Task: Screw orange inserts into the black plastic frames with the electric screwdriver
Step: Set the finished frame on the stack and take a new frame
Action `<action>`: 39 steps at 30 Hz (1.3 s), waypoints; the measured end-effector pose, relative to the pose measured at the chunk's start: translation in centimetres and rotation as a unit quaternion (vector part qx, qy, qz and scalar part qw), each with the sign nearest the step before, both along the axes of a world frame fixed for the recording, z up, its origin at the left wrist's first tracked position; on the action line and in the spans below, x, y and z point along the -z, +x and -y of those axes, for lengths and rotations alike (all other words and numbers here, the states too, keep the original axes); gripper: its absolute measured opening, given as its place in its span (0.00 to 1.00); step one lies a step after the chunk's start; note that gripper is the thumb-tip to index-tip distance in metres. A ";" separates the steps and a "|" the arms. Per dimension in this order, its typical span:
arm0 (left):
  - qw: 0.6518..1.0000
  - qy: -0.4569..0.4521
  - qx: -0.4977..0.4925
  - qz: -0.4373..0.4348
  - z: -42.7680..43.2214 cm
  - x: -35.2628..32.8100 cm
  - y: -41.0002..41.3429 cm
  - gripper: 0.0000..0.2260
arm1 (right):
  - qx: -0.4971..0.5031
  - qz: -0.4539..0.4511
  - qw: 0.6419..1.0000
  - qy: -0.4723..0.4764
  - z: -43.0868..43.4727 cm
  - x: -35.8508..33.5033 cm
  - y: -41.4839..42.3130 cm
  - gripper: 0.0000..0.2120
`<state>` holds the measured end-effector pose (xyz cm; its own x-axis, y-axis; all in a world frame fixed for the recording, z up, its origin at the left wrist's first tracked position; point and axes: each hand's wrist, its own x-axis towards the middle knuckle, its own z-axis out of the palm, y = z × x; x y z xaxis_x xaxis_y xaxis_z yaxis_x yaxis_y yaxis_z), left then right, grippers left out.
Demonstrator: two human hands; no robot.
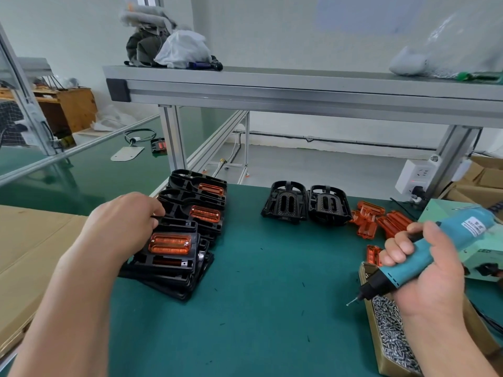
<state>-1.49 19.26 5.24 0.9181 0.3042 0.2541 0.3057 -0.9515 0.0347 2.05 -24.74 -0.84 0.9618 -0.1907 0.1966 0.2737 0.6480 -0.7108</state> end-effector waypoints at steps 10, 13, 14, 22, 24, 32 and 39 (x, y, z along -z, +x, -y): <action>1.000 0.004 0.010 0.012 0.4 0.3 -0.7 0.14 | 0.003 0.001 1.000 -0.003 -0.1 0.0 -0.1 0.11; 1.000 0.004 0.015 0.013 0.6 0.2 -1.0 0.14 | 0.002 0.002 1.000 -0.003 0.0 0.0 -0.1 0.11; 1.000 0.005 0.017 0.014 0.7 0.1 -1.0 0.14 | 0.001 0.001 1.000 -0.005 0.0 0.0 0.0 0.11; 0.998 -0.014 0.030 0.045 1.3 0.0 -1.4 0.11 | 0.001 0.004 1.000 -0.016 0.0 -0.1 0.0 0.10; 0.996 -0.029 0.041 0.071 1.8 0.0 -1.4 0.09 | 0.001 0.004 1.000 -0.018 0.0 -0.1 0.0 0.10; 0.943 -0.234 0.175 0.159 8.9 0.3 -1.0 0.06 | 0.007 0.000 1.000 -0.018 -0.2 0.0 0.0 0.11; 0.847 -0.470 0.248 -0.002 17.4 5.0 3.4 0.17 | -0.001 -0.003 1.000 -0.007 -0.3 -0.2 -0.1 0.13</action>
<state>1.91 1.89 0.19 0.9923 -0.0534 0.1115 -0.1230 -0.5161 0.8476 1.95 -24.42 -0.65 0.9633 -0.1864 0.1932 0.2682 0.6389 -0.7210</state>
